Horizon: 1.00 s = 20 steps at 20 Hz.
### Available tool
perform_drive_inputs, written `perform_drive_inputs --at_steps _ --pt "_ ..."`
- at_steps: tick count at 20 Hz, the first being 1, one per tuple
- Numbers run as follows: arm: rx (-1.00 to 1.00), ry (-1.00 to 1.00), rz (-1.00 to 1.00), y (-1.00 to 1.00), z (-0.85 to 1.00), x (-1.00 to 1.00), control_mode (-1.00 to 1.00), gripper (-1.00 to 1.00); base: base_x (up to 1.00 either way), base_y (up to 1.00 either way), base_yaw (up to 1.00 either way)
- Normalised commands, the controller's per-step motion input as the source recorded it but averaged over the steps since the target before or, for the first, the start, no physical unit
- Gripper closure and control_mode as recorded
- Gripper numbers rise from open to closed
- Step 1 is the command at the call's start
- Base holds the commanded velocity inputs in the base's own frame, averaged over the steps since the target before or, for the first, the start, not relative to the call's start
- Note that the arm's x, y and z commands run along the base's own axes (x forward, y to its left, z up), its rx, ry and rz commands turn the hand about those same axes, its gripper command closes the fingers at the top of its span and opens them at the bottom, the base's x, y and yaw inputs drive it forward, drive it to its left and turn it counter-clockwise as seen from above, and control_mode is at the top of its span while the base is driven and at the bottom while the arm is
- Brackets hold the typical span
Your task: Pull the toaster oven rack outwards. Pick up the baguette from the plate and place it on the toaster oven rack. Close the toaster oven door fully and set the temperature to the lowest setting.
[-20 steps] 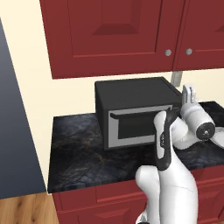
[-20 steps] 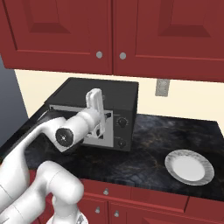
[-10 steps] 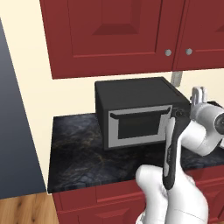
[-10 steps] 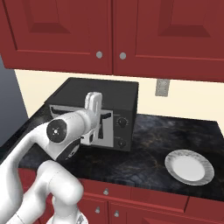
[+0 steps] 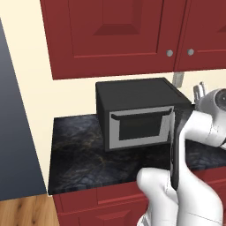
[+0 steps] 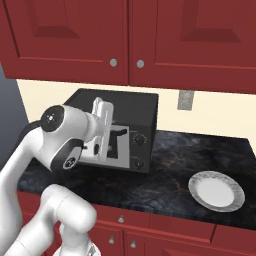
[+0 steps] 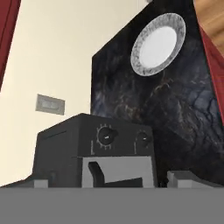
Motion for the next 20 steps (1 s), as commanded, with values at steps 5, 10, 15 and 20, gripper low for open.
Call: perform_drive_inputs --at_steps 5,10,15,20 --pt "-0.38 0.3 0.0 0.0 -0.16 0.0 -1.0 -1.0 0.0 0.0 0.0" --pt "-0.32 0.08 0.07 0.0 -0.58 -0.01 -1.0 -1.0 0.0 0.0 0.0" --pt "-0.26 0.13 0.51 -0.03 -0.49 0.0 -1.0 -1.0 0.0 0.0 0.0" --pt "-0.24 0.18 0.78 -0.02 -0.13 0.0 -1.0 -1.0 0.0 0.0 0.0"
